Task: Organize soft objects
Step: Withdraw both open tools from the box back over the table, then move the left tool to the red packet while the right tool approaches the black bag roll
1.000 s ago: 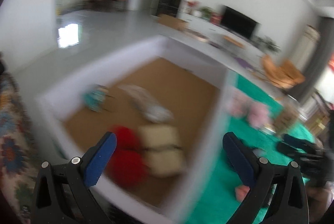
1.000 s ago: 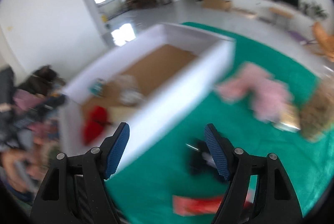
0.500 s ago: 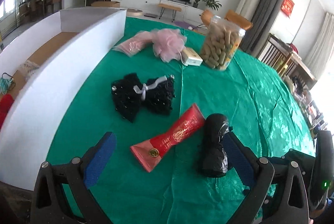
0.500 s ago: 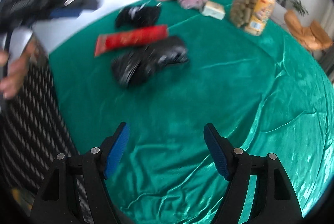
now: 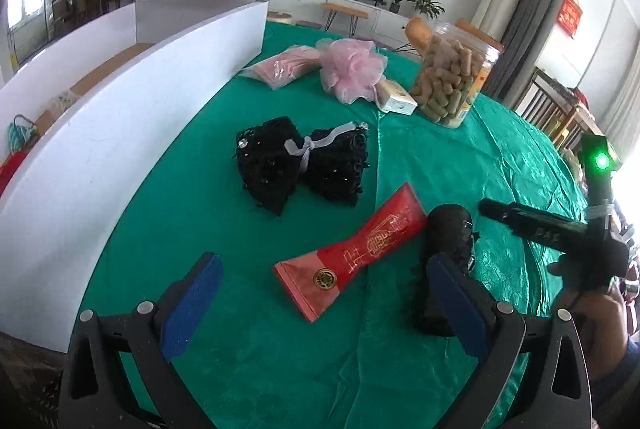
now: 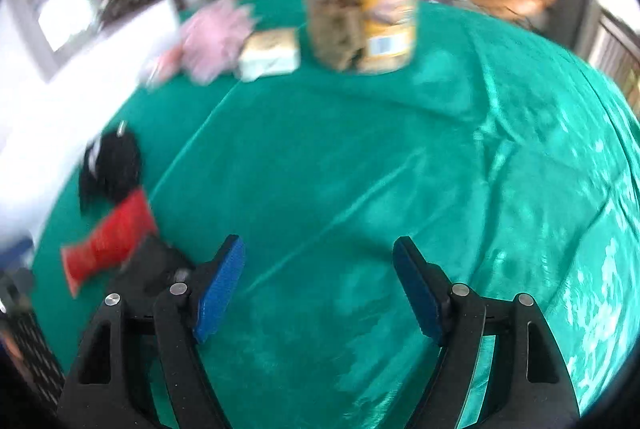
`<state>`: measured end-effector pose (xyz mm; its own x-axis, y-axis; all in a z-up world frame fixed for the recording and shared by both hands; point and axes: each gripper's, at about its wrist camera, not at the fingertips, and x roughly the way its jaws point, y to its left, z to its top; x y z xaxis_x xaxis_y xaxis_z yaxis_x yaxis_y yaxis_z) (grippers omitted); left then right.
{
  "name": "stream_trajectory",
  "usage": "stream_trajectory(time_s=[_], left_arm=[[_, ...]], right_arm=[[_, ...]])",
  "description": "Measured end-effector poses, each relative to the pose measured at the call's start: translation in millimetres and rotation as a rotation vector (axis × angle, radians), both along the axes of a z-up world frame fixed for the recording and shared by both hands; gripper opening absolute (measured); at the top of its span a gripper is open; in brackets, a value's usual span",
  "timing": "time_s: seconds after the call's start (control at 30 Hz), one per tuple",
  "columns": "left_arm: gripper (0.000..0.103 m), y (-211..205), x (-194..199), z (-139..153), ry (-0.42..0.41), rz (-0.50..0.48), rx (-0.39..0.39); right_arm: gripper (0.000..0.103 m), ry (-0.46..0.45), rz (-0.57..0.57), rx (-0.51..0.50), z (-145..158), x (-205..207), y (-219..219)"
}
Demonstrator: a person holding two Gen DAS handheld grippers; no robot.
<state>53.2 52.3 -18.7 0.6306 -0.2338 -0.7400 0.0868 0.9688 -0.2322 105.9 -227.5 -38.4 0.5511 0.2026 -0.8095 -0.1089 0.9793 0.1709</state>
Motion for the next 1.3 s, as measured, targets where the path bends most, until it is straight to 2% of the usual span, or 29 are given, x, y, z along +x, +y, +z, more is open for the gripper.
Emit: stream_trajectory(time_s=[0.23, 0.33, 0.43, 0.57, 0.7, 1.03, 1.13, 1.23, 1.3], left_arm=[[0.101, -18.9, -0.5, -2.3, 0.006, -0.077, 0.044], [0.101, -26.4, -0.4, -3.1, 0.008, -0.102, 0.068], [0.101, -32.3, -0.3, -4.4, 0.013, -0.119, 0.094], [0.101, -36.5, 1.0, -7.6, 0.031, -0.127, 0.121], [0.101, -36.9, 1.6, -9.2, 0.041, -0.130, 0.121], [0.101, -36.6, 3.8, -12.4, 0.068, -0.130, 0.122], [0.101, -31.4, 4.2, -9.7, 0.073, -0.138, 0.075], [0.101, -13.3, 5.9, -2.6, 0.111, -0.213, -0.097], [0.101, -5.1, 4.7, 2.8, 0.122, -0.263, -0.125]], right_arm=[[0.079, -0.046, -0.053, -0.086, -3.2, -53.9, -43.1], [0.079, -0.026, -0.092, -0.082, -13.1, -60.2, -65.0], [0.079, -0.035, -0.124, -0.053, -9.0, -63.9, -79.8], [0.081, -0.027, -0.131, -0.075, -12.9, -61.7, -78.7], [0.081, -0.012, -0.123, -0.155, -14.9, -61.0, -68.0], [0.083, -0.009, -0.128, -0.152, -16.6, -61.6, -71.2], [0.083, -0.010, -0.128, -0.152, -16.5, -61.6, -71.2], [0.084, -0.002, -0.131, -0.155, -16.9, -60.5, -71.4], [0.085, -0.002, -0.133, -0.155, -17.1, -60.0, -71.5]])
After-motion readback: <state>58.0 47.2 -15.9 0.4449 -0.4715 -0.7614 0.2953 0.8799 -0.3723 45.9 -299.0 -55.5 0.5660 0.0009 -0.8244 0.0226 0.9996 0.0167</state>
